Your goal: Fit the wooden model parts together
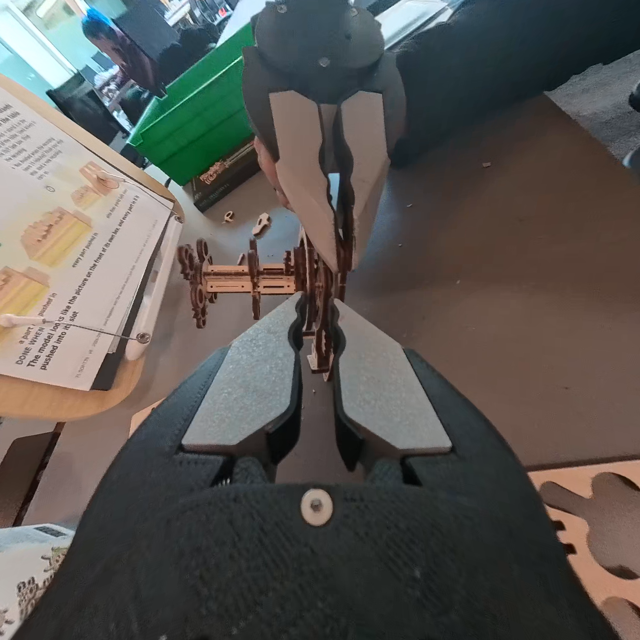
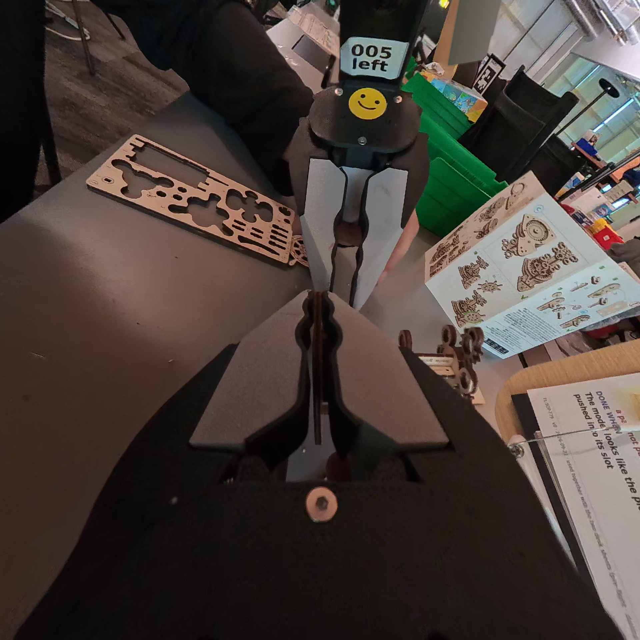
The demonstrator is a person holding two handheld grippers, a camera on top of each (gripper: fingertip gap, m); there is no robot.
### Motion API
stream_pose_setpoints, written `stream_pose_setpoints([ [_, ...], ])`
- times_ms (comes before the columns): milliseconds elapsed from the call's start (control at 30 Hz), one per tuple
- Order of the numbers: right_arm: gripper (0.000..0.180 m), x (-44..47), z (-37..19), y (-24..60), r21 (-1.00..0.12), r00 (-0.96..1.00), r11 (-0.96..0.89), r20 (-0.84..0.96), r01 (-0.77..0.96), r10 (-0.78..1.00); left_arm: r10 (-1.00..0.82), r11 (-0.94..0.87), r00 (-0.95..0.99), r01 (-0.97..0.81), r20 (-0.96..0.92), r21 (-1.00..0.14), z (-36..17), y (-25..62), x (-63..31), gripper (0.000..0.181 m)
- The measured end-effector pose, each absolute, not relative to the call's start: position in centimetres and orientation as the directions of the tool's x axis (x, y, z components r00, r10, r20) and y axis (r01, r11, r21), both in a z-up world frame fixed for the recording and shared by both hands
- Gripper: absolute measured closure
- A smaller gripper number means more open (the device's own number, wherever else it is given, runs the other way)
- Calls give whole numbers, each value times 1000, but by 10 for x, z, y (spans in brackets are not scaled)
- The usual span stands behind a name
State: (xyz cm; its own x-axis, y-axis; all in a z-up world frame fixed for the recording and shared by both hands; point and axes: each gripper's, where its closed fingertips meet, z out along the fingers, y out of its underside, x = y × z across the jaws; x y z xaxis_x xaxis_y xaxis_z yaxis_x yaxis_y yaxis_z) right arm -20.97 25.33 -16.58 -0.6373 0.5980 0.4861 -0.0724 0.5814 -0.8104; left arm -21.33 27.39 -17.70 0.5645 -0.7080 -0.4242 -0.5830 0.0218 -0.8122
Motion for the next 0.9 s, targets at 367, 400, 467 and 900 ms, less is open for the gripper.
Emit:
stream_pose_setpoints([
  [367, 180, -210, -170, 271, -816, -625, 577, 469, -36, 624, -712, -65, 633, -489, -303, -870, -178, 294, -213, 174],
  [400, 180, -210, -171, 272, -813, -623, 581, 471, -32, 624, -702, -62, 634, -507, -323, -860, -179, 295, -214, 174],
  [467, 180, -211, -175, 275, -800, -622, 600, 477, -15, 621, -672, -54, 626, -574, -396, -817, -182, 299, -215, 174],
  [900, 180, -213, -173, 281, -819, -612, 574, 457, -6, 645, -721, 37, 562, -553, -405, -833, -180, 306, -213, 175],
])
